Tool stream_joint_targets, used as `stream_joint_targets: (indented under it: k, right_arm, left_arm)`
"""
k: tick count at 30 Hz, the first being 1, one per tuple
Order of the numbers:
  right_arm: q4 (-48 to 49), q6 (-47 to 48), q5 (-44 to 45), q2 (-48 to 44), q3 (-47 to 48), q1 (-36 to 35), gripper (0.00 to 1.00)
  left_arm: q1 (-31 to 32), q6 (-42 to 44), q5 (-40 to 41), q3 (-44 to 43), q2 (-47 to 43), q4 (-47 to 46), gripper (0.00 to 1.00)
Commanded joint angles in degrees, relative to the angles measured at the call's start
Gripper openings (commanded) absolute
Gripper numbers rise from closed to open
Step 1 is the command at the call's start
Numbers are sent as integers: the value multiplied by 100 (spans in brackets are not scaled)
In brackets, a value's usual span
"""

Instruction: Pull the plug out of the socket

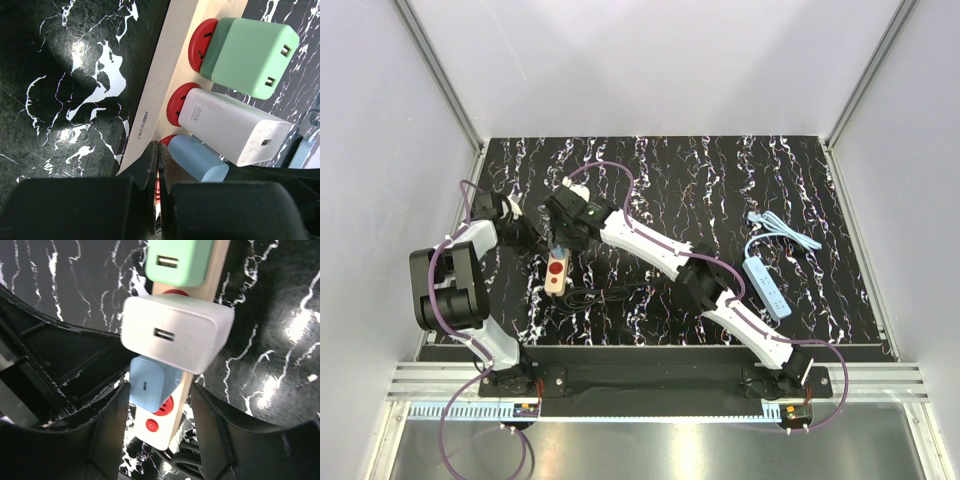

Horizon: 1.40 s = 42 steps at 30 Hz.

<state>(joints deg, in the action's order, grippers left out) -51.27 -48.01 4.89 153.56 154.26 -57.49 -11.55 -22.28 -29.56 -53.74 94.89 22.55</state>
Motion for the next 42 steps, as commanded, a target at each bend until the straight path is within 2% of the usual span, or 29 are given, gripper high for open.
stream_joint_targets:
  k: [1, 4, 10, 14, 19, 24, 42]
  right_arm:
    - [108, -77, 171, 192, 254, -51, 59]
    - [160, -33, 215, 78, 175, -78, 62]
    - [214, 2, 250, 87, 219, -87, 61]
    - [213, -95, 109, 245, 245, -104, 55]
    - [257, -86, 144, 421, 526, -104, 38]
    - [275, -86, 153, 167, 632, -121, 0]
    - [345, 2, 487, -704, 658, -210, 0]
  left_arm:
    - [74, 137, 196, 82, 135, -5, 1]
    - [74, 128, 249, 83, 126, 31, 1]
    - [83, 119, 223, 65, 144, 13, 0]
    - [118, 119, 275, 91, 126, 22, 0]
    - [179, 119, 319, 91, 161, 13, 0]
    - [241, 119, 398, 83, 187, 39, 0]
    - [496, 136, 803, 83, 346, 180, 0]
